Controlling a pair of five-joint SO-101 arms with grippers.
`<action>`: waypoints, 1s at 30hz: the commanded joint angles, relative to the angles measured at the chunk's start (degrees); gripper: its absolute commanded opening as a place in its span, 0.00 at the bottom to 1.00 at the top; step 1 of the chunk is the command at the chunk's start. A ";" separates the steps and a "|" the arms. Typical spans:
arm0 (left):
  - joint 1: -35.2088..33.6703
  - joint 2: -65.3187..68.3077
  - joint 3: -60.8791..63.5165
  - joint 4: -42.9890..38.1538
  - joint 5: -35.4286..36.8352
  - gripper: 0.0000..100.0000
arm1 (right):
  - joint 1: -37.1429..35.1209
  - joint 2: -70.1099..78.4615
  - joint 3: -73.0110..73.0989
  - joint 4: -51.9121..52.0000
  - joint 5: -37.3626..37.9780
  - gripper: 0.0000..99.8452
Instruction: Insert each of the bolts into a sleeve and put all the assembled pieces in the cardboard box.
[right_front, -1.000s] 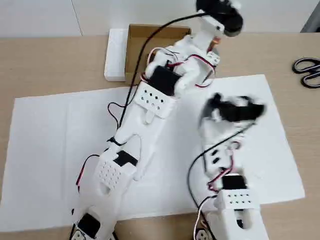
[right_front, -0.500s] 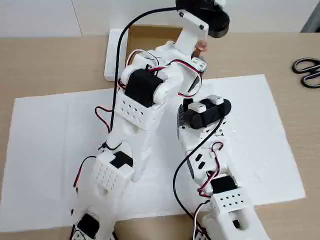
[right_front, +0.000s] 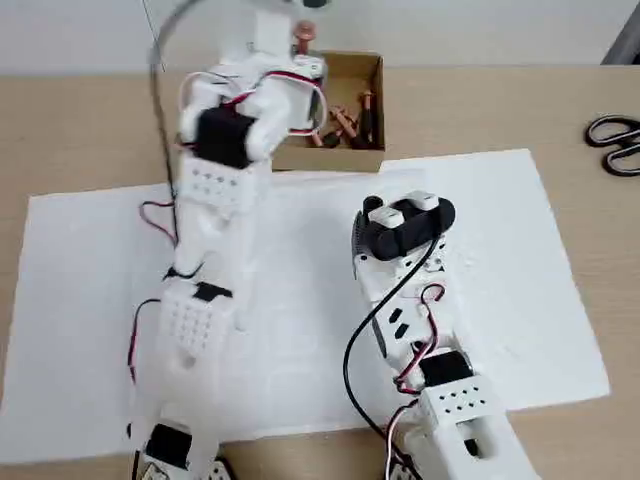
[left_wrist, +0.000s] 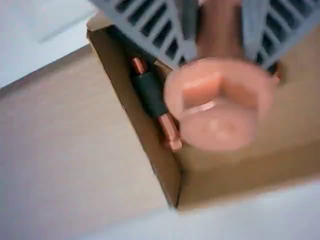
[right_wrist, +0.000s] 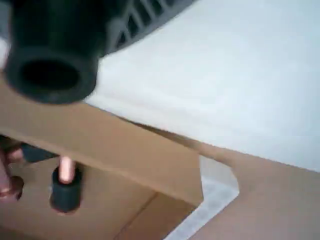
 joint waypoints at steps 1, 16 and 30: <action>-0.79 4.84 -1.54 0.79 0.97 0.01 | 0.13 -1.01 -1.76 2.15 0.70 0.00; -0.26 15.21 -1.45 13.45 0.62 0.01 | -0.04 -0.48 -1.58 2.68 0.62 0.00; 6.59 -3.69 9.01 14.33 3.78 0.01 | 0.40 -0.31 -1.14 2.86 0.79 0.00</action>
